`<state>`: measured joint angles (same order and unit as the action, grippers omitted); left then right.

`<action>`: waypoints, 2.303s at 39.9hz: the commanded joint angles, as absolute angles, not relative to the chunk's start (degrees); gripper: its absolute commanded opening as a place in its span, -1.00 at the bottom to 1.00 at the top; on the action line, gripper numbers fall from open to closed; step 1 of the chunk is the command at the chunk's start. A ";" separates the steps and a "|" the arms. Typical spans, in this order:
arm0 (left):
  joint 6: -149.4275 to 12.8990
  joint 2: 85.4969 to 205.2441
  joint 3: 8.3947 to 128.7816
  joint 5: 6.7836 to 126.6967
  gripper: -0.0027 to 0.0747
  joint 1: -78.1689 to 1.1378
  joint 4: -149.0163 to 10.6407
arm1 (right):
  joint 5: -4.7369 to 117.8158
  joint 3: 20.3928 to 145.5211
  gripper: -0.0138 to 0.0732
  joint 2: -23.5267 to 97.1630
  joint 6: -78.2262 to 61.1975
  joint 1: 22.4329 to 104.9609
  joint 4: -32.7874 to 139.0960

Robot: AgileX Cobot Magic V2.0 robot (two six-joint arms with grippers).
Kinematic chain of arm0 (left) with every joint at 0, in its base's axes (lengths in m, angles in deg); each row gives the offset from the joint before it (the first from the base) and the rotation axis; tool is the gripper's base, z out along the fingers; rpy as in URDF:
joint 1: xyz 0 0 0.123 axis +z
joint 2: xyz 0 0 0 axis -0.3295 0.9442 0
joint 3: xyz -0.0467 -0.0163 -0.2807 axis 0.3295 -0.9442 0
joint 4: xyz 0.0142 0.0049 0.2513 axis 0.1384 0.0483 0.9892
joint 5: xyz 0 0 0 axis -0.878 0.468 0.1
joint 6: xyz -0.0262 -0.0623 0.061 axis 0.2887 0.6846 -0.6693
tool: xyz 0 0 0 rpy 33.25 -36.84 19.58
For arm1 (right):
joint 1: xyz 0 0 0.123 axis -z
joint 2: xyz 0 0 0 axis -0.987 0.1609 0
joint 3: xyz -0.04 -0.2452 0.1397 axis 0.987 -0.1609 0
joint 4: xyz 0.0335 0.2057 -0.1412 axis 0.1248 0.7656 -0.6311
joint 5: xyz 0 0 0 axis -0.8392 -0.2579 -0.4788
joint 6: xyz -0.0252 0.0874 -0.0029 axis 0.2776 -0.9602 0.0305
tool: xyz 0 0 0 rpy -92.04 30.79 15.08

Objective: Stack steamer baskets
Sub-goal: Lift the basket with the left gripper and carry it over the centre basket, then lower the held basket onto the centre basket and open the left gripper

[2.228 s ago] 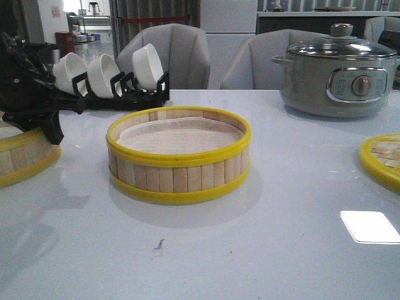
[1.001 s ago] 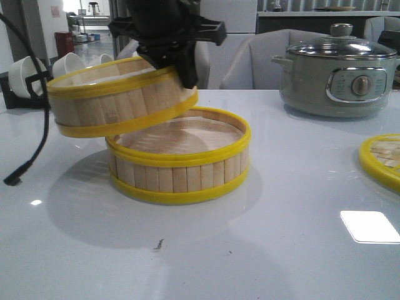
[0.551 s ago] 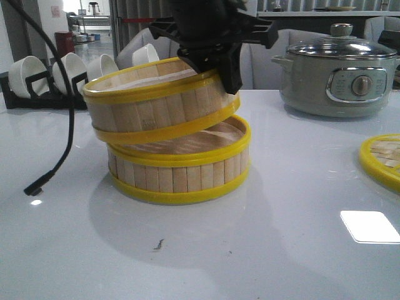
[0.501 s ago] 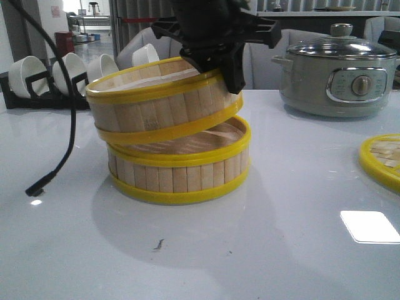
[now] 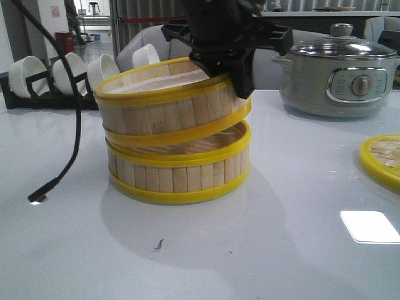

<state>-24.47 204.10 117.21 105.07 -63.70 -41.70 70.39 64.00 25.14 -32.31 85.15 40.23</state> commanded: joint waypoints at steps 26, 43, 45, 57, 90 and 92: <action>-24.59 202.94 119.46 99.68 -0.70 -64.06 -40.66 | 65.42 66.10 0.46 25.12 -32.49 85.28 39.90; -24.59 204.46 119.46 99.92 -0.70 -64.06 -41.55 | 65.42 66.10 0.46 25.12 -32.49 85.28 39.95; -24.59 204.55 119.46 99.92 -0.70 -64.06 -41.65 | 65.42 66.10 0.46 25.12 -32.49 85.28 39.95; -24.59 204.55 119.46 100.27 -0.70 -64.06 -41.69 | 65.42 66.10 0.46 25.12 -32.49 85.28 39.95; -24.59 204.29 120.11 101.35 0.15 -64.06 -41.17 | 65.84 66.10 0.46 25.12 -32.49 85.28 39.95; -24.59 204.29 120.83 101.76 0.15 -64.06 -41.06 | 65.84 66.10 0.46 25.12 -32.49 85.28 39.95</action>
<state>-24.67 208.32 117.84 103.25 -63.70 -41.44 70.35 64.00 25.14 -32.31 85.15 40.23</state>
